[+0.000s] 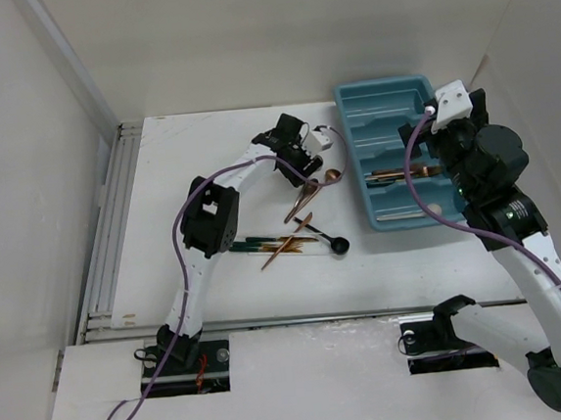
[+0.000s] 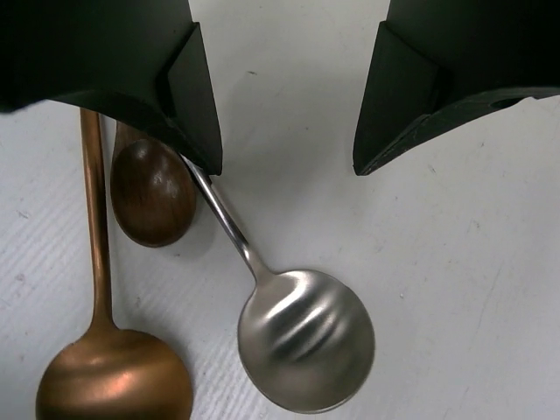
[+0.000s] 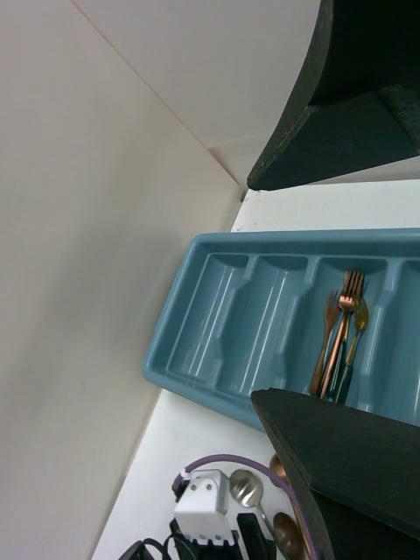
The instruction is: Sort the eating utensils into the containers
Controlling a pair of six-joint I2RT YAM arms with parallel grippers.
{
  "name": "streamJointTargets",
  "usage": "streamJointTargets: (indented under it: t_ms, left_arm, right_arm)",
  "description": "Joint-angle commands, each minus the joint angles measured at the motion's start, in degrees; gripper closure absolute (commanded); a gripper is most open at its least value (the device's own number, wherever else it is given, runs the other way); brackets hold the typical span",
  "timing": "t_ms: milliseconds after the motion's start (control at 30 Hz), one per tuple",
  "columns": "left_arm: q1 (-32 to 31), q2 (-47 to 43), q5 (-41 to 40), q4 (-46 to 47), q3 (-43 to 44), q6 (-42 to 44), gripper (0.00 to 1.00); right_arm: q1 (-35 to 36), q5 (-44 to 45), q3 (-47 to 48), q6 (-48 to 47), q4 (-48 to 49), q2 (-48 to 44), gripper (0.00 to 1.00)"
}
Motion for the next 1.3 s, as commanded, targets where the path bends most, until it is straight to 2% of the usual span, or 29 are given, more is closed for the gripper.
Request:
streamJointTargets:
  t_ms: [0,267,433,600,867,1033,1133,1267]
  left_arm:
    - [0.15,-0.32,-0.89,0.99,2.66,-4.23,0.42]
    - [-0.38,-3.21,2.10,2.30,2.14,-6.42,0.43]
    - [-0.91,-4.98,4.04,2.31,4.86,-8.19,0.41]
    - [-1.43,-2.61,2.81,0.29,4.86,-8.19,0.41]
    - [-2.05,1.95,-4.04,-0.77,4.33,-7.05,0.43]
    - [-2.58,4.24,-9.48,-0.41,6.26,-9.33,0.56]
    - [-3.19,5.57,-9.50,-2.61,6.88,-9.33,0.56]
    - [-3.72,5.57,-16.95,-3.76,4.25,-8.11,0.56]
  right_arm:
    - [0.55,1.06,1.01,0.93,0.52,-0.86,0.01]
    - [0.55,1.06,1.01,0.93,0.52,-1.39,0.01]
    - [0.55,1.06,1.01,0.93,0.52,-1.39,0.01]
    - [0.55,1.06,1.01,0.93,0.52,-1.39,0.01]
    - [0.55,1.59,1.01,0.93,0.52,-1.92,0.01]
    - [0.55,1.07,1.01,0.93,0.52,-1.92,0.01]
    - [0.55,1.06,1.01,0.93,0.52,-2.44,0.01]
    - [0.55,1.06,1.01,0.40,0.52,-2.44,0.01]
